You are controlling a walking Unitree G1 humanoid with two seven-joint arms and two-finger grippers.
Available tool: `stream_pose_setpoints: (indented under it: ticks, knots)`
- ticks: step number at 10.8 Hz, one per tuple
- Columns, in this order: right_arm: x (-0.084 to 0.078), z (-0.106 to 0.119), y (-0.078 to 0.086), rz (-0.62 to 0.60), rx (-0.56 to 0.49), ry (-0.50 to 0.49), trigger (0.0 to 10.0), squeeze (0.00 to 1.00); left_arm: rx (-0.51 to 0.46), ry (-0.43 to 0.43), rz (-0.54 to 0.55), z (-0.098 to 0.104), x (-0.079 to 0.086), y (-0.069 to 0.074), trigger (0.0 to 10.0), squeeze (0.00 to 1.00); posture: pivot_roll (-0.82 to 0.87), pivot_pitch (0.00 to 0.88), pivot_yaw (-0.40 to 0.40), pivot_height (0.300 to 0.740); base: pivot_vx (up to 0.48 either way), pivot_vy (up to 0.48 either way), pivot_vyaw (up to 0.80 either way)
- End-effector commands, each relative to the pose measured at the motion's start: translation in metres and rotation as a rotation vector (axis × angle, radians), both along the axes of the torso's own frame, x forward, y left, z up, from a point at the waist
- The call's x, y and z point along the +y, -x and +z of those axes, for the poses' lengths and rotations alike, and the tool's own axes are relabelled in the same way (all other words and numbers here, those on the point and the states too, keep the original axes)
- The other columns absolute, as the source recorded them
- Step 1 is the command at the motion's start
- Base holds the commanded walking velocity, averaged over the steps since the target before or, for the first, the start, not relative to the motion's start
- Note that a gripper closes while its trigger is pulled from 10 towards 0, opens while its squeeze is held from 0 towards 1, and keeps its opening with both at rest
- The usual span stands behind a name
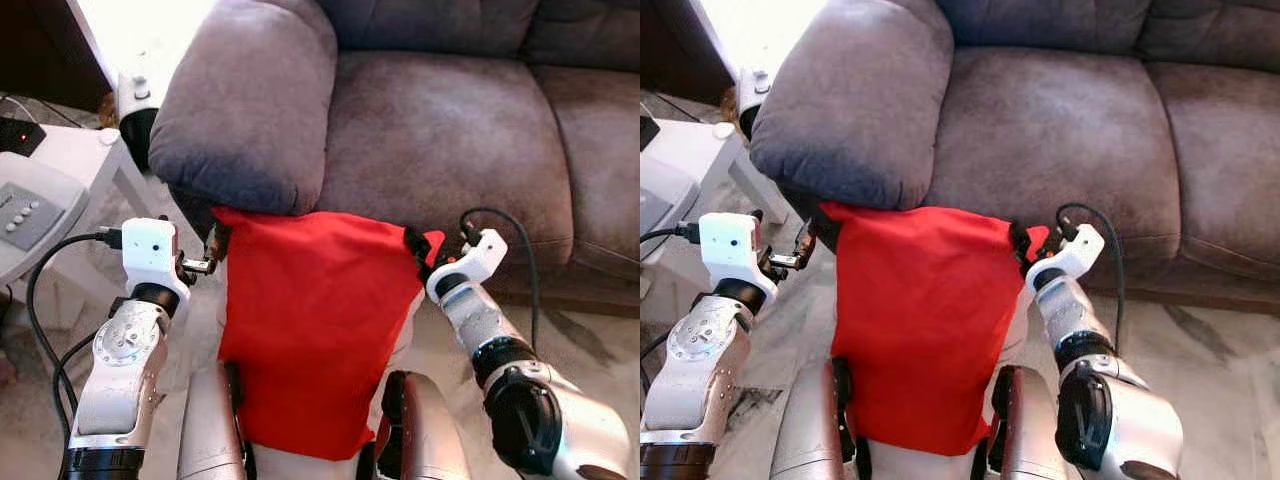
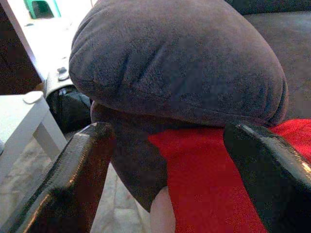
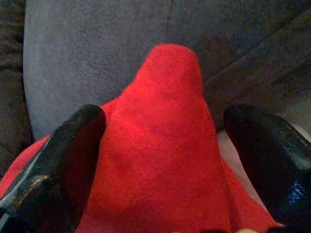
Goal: Move the pillow to the sofa from floor
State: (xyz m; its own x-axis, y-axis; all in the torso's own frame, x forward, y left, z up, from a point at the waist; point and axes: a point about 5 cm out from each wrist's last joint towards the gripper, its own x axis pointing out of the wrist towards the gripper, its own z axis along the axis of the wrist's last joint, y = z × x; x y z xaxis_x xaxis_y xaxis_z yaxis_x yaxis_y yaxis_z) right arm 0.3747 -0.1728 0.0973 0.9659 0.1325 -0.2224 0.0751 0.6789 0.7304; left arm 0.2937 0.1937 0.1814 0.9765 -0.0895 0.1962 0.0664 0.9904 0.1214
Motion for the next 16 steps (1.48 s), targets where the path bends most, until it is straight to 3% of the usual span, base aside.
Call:
stream_pose_setpoints:
  ticks: [1, 2, 3, 14, 16]
  knots:
    - [0.000, -0.011, 0.006, 0.009, 0.031, -0.017, 10.0, 0.00, 0.018, -0.008, -0.008, -0.003, -0.001, 0.003, 10.0, 0.00, 0.17, 0.305, -0.075, 0.537, 0.000, 0.000, 0.00]
    - [0.001, -0.011, 0.007, 0.024, 0.025, -0.013, 8.5, 0.00, 0.020, -0.008, -0.007, -0.003, -0.001, 0.003, 10.0, 0.00, 0.17, 0.307, -0.075, 0.537, 0.000, 0.000, 0.00]
    - [0.004, -0.008, 0.006, 0.056, -0.024, -0.045, 0.0, 0.00, 0.022, -0.007, -0.007, -0.003, -0.001, 0.004, 10.0, 0.00, 0.17, 0.308, -0.075, 0.537, 0.000, 0.000, 0.00]
    - [0.012, -0.012, 0.011, 0.138, -0.077, -0.065, 0.0, 0.00, 0.040, -0.016, -0.004, -0.007, -0.002, 0.004, 10.0, 0.00, 0.17, 0.309, -0.075, 0.537, 0.000, 0.000, 0.00]
    - [0.013, -0.002, 0.006, 0.143, -0.132, -0.066, 0.0, 0.00, 0.039, -0.007, -0.003, -0.007, -0.004, 0.003, 10.0, 0.00, 0.16, 0.305, -0.074, 0.537, 0.000, 0.000, 0.00]
